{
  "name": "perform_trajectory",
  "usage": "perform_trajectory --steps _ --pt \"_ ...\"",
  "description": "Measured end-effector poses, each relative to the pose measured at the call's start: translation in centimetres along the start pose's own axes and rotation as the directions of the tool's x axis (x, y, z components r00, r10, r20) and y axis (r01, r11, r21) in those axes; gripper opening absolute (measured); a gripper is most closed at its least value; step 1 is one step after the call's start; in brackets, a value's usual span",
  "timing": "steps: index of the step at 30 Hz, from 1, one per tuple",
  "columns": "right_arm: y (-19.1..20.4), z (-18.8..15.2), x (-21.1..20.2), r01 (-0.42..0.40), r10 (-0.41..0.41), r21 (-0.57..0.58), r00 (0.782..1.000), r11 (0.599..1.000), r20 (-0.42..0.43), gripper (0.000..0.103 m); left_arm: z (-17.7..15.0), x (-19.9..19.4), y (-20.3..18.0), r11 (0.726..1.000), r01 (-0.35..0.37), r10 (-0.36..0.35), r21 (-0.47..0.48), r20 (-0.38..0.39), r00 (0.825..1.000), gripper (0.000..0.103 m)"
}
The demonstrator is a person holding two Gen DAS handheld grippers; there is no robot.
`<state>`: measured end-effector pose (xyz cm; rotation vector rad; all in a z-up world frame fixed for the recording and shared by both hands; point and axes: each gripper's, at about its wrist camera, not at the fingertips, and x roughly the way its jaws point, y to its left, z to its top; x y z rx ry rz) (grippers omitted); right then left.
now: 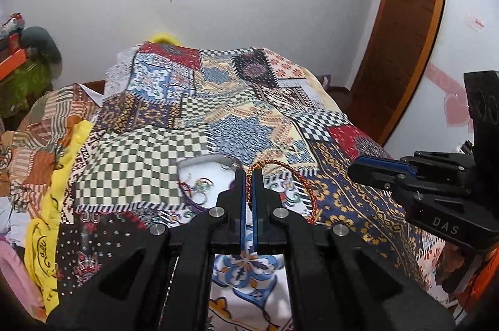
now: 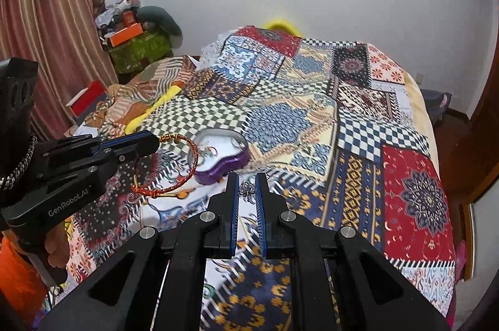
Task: Organize jewelry
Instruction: 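Carry the bracelet in the left tool and earring in the right tool to the box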
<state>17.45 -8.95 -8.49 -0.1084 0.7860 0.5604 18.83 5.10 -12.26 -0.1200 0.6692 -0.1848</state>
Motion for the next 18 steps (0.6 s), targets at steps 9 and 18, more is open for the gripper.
perform_trajectory --steps 9,18 --pt "1.5 1.7 1.3 -0.033 0.033 -0.021 0.999 0.999 0.019 0.009 0.1 0.6 2.4 0.998 -0.046 0.046 -0.033 0.006 0.999 0.001" --pt "1.8 3.1 4.0 -0.056 0.056 -0.009 0.998 0.998 0.003 0.009 -0.3 3.4 4.5 0.995 -0.077 0.075 -0.058 -0.032 0.997 0.001"
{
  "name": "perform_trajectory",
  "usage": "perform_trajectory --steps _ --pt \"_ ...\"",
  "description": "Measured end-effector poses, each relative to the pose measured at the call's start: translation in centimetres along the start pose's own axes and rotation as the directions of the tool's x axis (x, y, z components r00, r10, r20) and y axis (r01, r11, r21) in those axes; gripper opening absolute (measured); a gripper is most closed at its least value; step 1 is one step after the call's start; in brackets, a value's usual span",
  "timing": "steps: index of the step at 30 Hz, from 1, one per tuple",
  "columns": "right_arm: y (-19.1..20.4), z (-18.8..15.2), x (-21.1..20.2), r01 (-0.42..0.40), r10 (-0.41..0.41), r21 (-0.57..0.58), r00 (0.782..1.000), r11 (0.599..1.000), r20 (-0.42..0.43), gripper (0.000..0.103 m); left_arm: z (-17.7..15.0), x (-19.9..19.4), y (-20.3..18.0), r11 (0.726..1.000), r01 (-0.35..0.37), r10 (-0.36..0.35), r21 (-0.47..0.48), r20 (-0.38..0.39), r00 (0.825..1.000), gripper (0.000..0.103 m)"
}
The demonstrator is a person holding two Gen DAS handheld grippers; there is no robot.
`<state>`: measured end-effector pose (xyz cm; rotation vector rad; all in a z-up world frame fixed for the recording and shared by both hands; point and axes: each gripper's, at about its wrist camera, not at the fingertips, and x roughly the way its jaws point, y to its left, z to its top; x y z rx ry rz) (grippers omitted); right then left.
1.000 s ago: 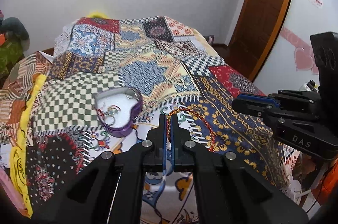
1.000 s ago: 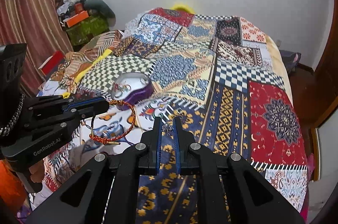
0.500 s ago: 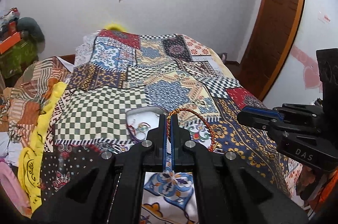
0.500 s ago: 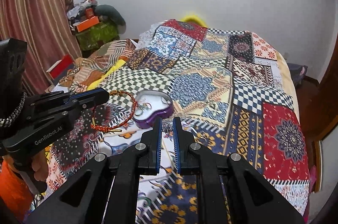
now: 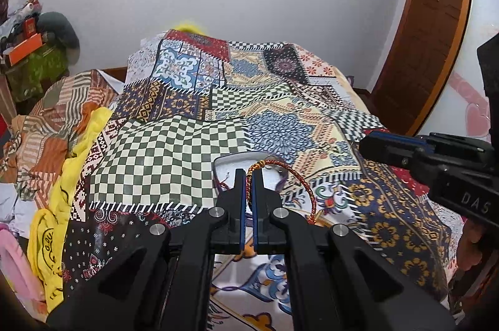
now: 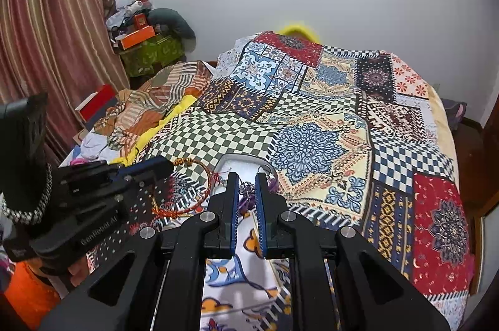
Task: Organize jewelry
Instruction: 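Carry the bracelet in the left tool and earring in the right tool to the box, then open both tools over the box foam to drop the bracelet and earring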
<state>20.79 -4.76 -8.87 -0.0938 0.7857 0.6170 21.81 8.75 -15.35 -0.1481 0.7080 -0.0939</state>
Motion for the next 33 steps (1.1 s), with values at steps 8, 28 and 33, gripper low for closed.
perform_trajectory --steps 8,28,33 --pt "0.1 0.9 2.2 -0.019 0.019 -0.004 0.999 1.0 -0.037 0.009 -0.1 3.3 1.8 0.999 -0.013 0.011 -0.035 -0.052 0.999 0.001" --pt "-0.8 2.1 9.6 -0.05 0.05 0.006 0.973 0.999 -0.225 0.009 1.4 9.6 2.7 1.0 -0.02 0.017 -0.022 -0.134 0.991 0.001" --pt "-1.2 1.7 11.1 -0.051 0.055 0.023 0.959 0.998 -0.277 0.009 1.2 10.8 2.8 0.999 -0.003 -0.002 -0.032 -0.158 0.987 0.001"
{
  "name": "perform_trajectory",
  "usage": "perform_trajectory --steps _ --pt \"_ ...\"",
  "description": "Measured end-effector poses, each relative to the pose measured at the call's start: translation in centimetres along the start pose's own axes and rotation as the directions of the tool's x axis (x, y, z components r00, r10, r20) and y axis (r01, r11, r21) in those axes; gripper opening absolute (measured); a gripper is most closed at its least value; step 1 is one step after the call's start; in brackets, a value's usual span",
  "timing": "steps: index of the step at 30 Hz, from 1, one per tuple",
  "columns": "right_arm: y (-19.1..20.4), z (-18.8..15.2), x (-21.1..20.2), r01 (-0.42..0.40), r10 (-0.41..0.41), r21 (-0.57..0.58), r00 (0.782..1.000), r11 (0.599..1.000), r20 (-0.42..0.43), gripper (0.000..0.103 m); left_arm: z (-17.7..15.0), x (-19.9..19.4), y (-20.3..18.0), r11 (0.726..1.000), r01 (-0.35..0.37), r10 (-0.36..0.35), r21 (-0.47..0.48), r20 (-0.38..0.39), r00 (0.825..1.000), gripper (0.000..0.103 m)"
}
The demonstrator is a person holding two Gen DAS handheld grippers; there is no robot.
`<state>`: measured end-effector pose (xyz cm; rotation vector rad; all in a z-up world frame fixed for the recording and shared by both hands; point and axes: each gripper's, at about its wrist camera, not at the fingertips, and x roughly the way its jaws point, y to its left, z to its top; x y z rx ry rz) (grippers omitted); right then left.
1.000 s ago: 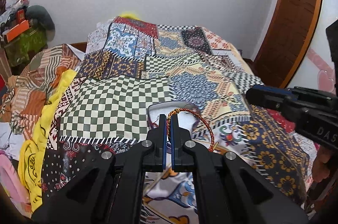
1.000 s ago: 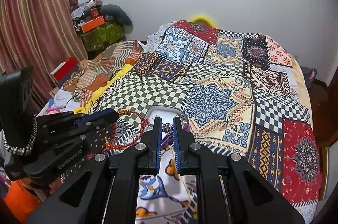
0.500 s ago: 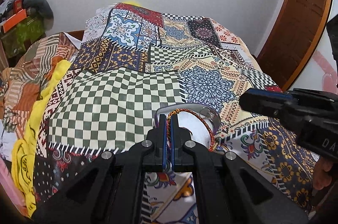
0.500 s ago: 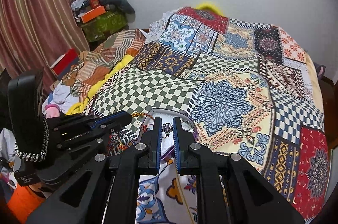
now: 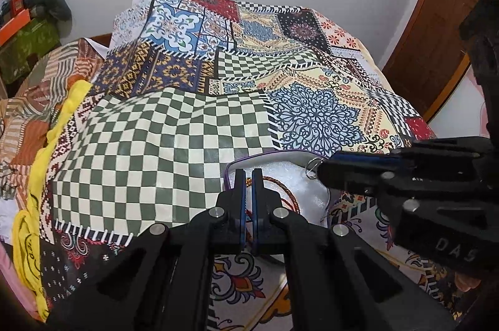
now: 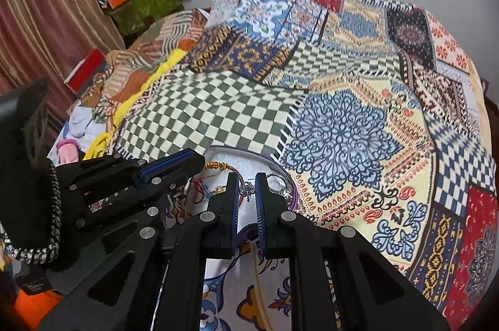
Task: Organize jewelry
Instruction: 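Open both tools over the box foam to drop the bracelet and earring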
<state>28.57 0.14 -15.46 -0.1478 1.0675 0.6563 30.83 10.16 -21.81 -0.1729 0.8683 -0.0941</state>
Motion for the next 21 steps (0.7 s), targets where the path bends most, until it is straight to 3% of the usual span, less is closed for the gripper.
perform_trajectory --steps 10,16,21 --pt "-0.3 -0.1 0.7 -0.046 0.048 0.03 0.997 0.998 -0.067 0.009 -0.2 -1.5 0.2 1.0 -0.026 0.026 0.003 0.013 1.0 0.002" --pt "0.2 0.0 -0.7 -0.022 0.022 0.014 0.999 1.0 -0.043 0.022 0.0 -3.7 0.5 0.999 -0.041 0.041 0.001 0.028 0.999 0.009" --pt "0.8 -0.3 -3.5 0.023 -0.023 -0.017 0.999 1.0 0.023 0.022 0.0 -5.7 -0.1 0.999 -0.043 0.042 0.007 0.05 0.998 0.024"
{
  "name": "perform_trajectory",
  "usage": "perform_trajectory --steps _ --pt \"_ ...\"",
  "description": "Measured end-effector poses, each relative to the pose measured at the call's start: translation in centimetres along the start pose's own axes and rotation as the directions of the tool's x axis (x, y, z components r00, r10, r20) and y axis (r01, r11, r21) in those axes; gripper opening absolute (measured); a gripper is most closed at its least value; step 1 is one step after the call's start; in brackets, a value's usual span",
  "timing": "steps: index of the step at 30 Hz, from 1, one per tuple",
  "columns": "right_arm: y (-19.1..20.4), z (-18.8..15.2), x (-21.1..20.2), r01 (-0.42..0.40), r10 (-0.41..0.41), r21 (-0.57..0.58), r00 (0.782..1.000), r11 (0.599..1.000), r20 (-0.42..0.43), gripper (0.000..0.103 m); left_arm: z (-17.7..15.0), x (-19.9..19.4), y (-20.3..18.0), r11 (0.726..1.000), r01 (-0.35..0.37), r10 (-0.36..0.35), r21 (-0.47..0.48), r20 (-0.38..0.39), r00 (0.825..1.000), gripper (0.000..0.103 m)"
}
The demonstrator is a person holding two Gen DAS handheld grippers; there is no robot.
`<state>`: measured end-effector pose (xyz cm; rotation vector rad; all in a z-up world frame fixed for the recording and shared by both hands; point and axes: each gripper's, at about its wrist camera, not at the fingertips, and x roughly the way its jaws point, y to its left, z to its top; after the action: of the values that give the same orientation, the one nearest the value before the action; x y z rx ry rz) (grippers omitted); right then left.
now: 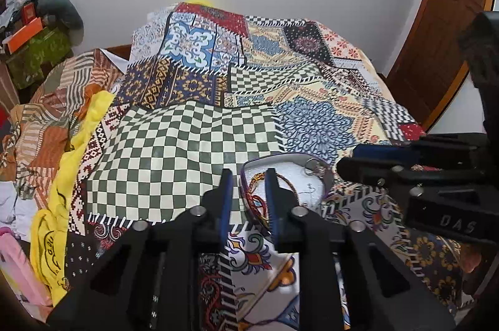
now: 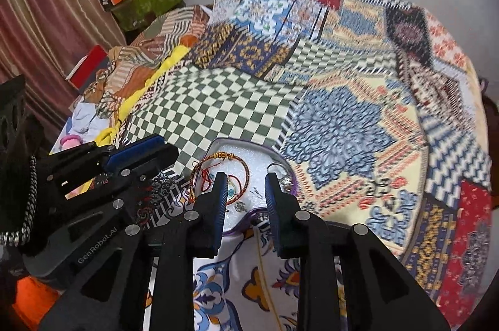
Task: Organize jewelry
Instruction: 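Open both tools over the box foam to drop the bracelet and earring, then move both tools to the remaining rings on the quilt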
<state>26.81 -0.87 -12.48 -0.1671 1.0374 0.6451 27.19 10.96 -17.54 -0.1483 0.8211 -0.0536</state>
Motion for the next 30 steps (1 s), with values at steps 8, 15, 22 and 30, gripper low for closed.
perform_trajectory --steps 8,15,22,30 --pt "-0.5 -1.3 -4.9 0.073 -0.071 -0.02 0.99 0.997 0.12 0.038 -0.1 -3.0 -1.8 0.999 0.027 -0.028 0.017 0.024 0.999 0.035" --pt "-2.6 -2.9 -6.8 0.099 -0.101 0.02 0.984 0.995 0.148 0.038 -0.4 -3.6 -4.0 0.998 0.041 -0.042 0.051 0.009 0.999 0.036" --pt "-5.2 -5.2 -7.3 0.14 -0.147 0.058 0.981 0.988 0.129 0.038 -0.8 -2.5 -6.3 0.994 0.081 -0.079 0.068 -0.034 0.996 0.036" --pt "-8.3 -7.9 -7.7 0.153 -0.164 0.114 0.981 0.982 0.1 0.038 -1.8 0.0 -10.1 0.984 0.127 -0.114 0.126 -0.102 0.988 0.036"
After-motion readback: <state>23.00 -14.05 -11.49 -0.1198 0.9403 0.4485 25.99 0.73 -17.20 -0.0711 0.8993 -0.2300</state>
